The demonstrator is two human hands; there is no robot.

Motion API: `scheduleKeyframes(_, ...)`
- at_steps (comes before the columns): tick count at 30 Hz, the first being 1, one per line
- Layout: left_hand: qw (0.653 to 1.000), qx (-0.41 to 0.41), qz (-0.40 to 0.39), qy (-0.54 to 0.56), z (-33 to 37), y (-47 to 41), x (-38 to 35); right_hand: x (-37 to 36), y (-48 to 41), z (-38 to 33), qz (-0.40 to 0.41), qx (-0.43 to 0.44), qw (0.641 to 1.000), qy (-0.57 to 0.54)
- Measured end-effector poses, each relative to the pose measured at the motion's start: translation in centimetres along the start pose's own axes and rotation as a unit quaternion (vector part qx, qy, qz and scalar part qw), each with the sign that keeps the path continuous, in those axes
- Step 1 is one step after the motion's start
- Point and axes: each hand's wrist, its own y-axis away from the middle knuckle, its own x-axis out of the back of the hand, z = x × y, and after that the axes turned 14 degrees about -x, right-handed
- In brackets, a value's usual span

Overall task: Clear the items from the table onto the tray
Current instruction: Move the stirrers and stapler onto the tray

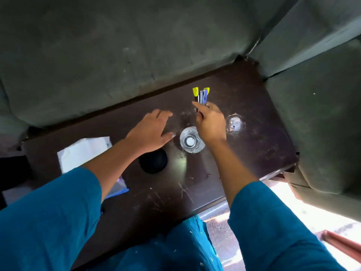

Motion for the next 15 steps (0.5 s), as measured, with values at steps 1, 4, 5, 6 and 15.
scheduleKeyframes(1, 1.000, 0.006, 0.006, 0.002, -0.4, 1.3, 0.4, -0.4, 1.3, -0.8, -0.010, 0.006, 1.000, -0.003)
scheduleKeyframes(4, 0.999, 0.024, 0.024, 0.008, -1.9, 5.4, 1.1, -2.1, 5.2, -3.5, -0.022, 0.028, 0.999, -0.012)
scheduleKeyframes(5, 0.999, 0.031, 0.030, 0.007, -2.5, 6.9, 1.4, -2.9, 6.5, -4.6, -0.022, 0.041, 0.999, -0.025)
scheduleKeyframes(6, 0.999, 0.039, 0.035, 0.005, -3.2, 8.5, 1.6, -3.6, 7.7, -5.8, -0.025, 0.057, 0.997, -0.041)
scheduleKeyframes(15, 0.990, 0.126, 0.048, 0.029, -9.8, 22.5, 0.9, -12.1, 17.4, -13.4, -0.141, 0.152, 0.978, -0.006)
